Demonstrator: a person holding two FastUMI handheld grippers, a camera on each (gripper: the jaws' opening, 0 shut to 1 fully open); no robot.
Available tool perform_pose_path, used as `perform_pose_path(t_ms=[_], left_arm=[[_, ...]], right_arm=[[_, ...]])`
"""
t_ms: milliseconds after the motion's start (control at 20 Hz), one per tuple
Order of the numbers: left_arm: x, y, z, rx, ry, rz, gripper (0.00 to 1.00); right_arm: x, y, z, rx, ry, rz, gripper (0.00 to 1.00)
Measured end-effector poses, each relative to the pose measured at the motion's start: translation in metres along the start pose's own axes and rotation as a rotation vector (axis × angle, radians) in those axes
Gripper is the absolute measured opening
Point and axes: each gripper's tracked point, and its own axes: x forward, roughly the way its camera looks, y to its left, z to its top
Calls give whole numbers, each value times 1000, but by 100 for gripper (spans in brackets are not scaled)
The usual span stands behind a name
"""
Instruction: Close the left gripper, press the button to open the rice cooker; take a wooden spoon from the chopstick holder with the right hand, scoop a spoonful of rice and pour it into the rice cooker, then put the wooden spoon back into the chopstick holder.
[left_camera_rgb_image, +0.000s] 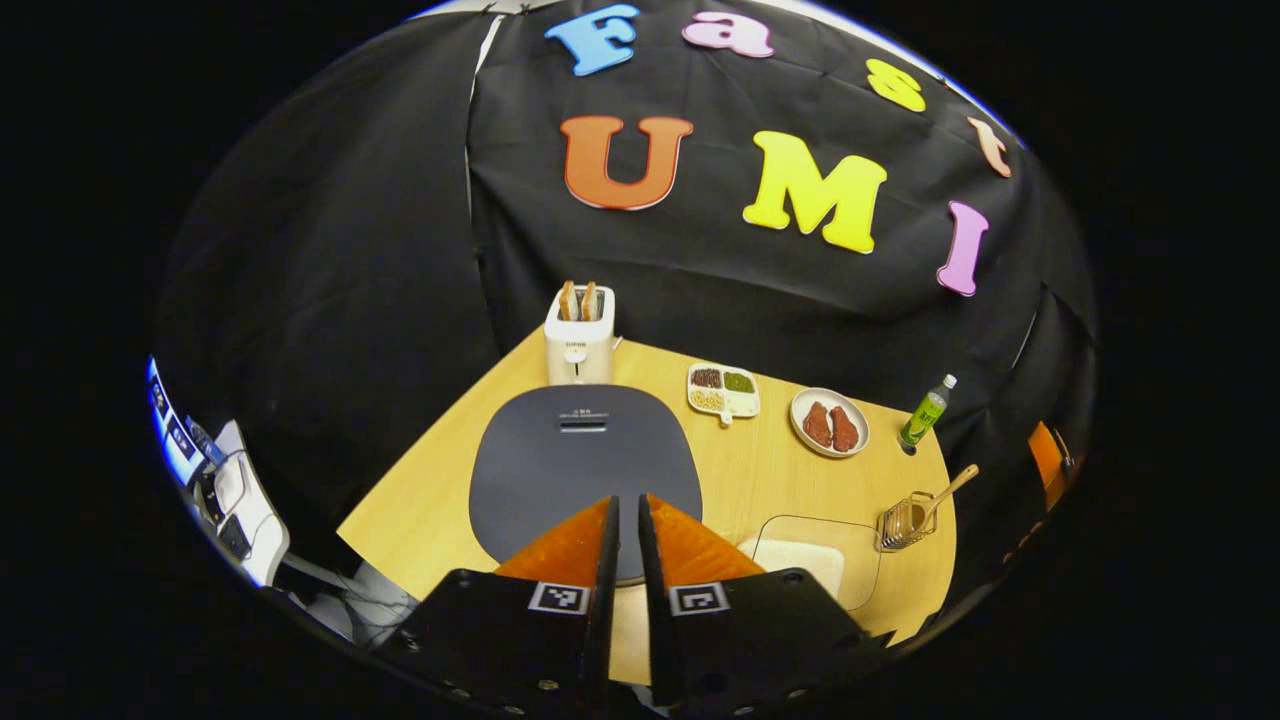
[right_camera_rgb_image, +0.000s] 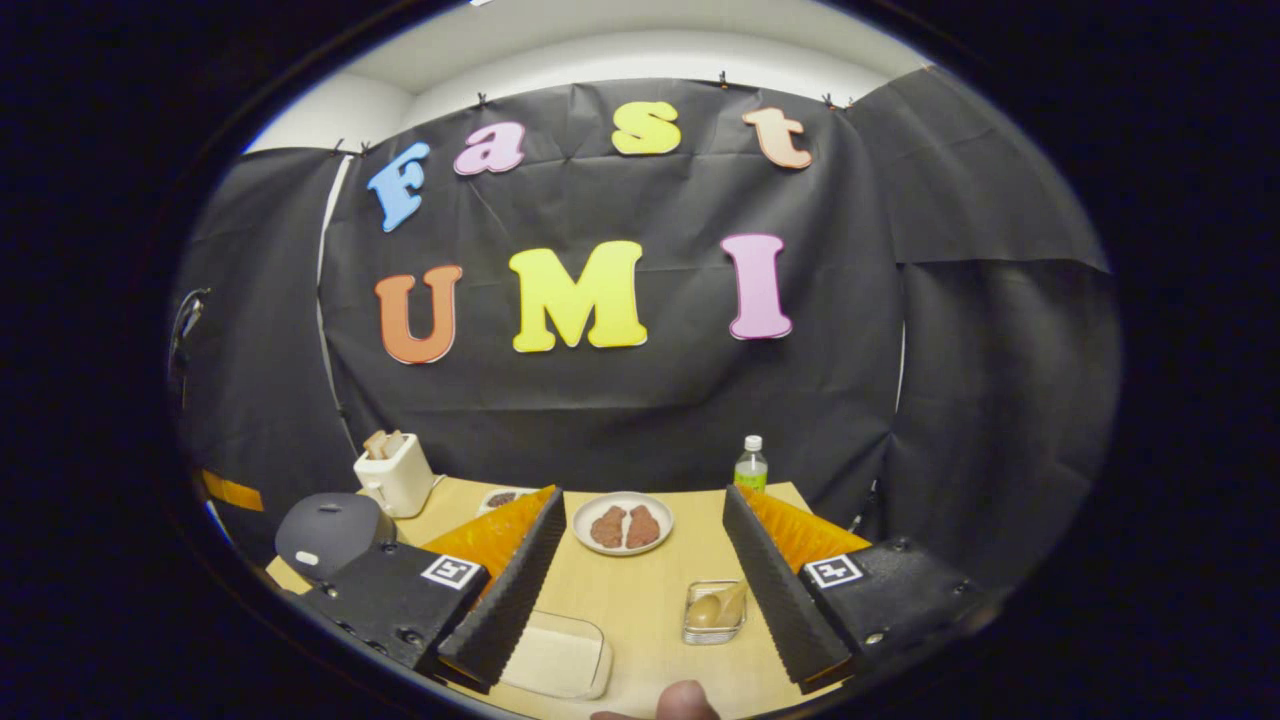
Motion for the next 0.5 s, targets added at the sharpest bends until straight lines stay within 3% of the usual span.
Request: perform_pose_path(t_ms=[200,250,300,500], left_arm=[[37,14,-21,-25,110,2,0],[57,21,-30,-49,150,14,6],[60,18,-36,-78,186,-16,0],[65,23,-54,-108,276,-33,0]], right_arm=[[5,-11,-5,6,14,-26,100],[4,-16,-10,12,21,-40,100],[5,-20,-12,24,26,-49,100],[2,-32,-23,24,51,-89,100]])
